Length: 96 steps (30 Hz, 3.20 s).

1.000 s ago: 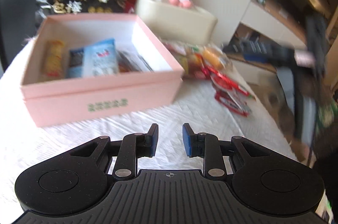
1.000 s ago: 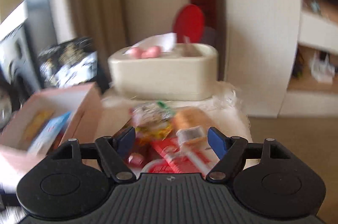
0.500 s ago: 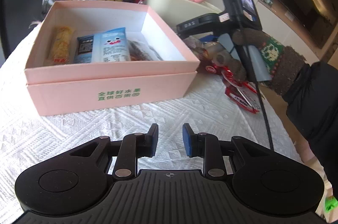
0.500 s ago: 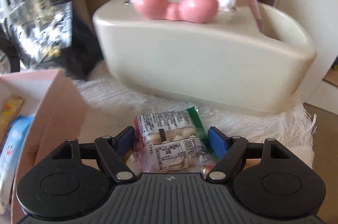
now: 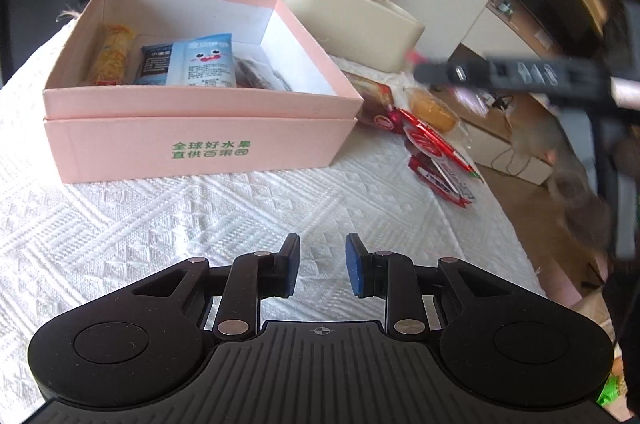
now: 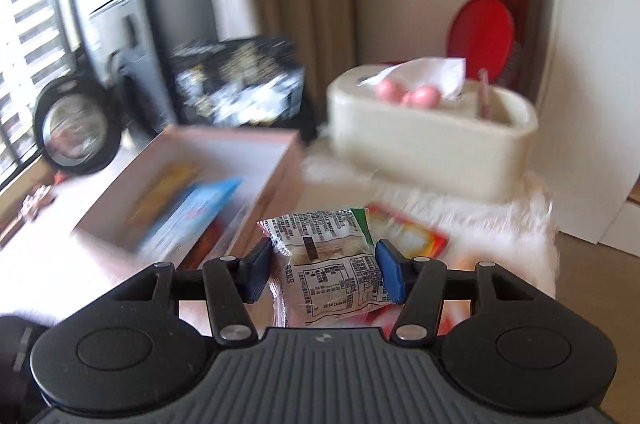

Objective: Organize snacks
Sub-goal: 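Grasp the clear green-strip packet with the right tool, set it before the left tool, then grasp the red round-topped packet with the right tool, then grasp the clear green-strip packet with the left tool while the right holds the red packet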

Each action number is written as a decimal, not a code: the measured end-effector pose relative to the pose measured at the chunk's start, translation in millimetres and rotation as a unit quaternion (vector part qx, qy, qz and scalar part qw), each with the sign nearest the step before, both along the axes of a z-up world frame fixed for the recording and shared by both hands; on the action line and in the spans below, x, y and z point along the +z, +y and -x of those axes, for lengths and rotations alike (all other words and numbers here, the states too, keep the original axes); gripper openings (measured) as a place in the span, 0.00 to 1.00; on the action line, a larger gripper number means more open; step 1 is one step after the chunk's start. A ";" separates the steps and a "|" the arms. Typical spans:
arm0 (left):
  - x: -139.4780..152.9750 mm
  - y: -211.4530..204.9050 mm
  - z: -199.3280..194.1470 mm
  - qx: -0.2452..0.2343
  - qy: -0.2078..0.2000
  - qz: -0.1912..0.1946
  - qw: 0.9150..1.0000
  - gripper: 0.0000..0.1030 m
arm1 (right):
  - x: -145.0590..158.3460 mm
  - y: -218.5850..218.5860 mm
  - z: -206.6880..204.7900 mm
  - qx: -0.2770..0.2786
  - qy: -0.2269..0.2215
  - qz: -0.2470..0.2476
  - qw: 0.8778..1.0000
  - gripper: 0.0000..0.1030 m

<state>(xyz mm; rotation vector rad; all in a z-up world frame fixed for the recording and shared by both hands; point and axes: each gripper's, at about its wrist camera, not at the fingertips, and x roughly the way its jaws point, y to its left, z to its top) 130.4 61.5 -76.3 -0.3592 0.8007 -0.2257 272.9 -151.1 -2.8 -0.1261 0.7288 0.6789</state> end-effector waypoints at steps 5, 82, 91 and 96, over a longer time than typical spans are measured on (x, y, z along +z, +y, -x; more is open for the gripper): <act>6.9 1.0 8.2 0.019 -0.005 0.002 1.000 0.28 | -17.4 -3.0 64.9 0.061 0.020 -0.014 0.998 0.55; 3.8 -88.0 -20.9 -0.201 -0.035 -0.113 0.972 0.43 | -100.6 -106.7 116.9 -0.190 0.031 -0.124 0.973 0.61; 14.9 -124.9 18.3 -0.252 -0.078 -0.217 0.940 0.43 | -99.9 -106.0 115.9 -0.189 0.032 -0.127 0.973 0.62; 3.3 -144.5 25.2 -0.268 -0.083 -0.268 0.922 0.47 | -99.8 -107.0 115.6 -0.189 0.033 -0.131 0.973 0.63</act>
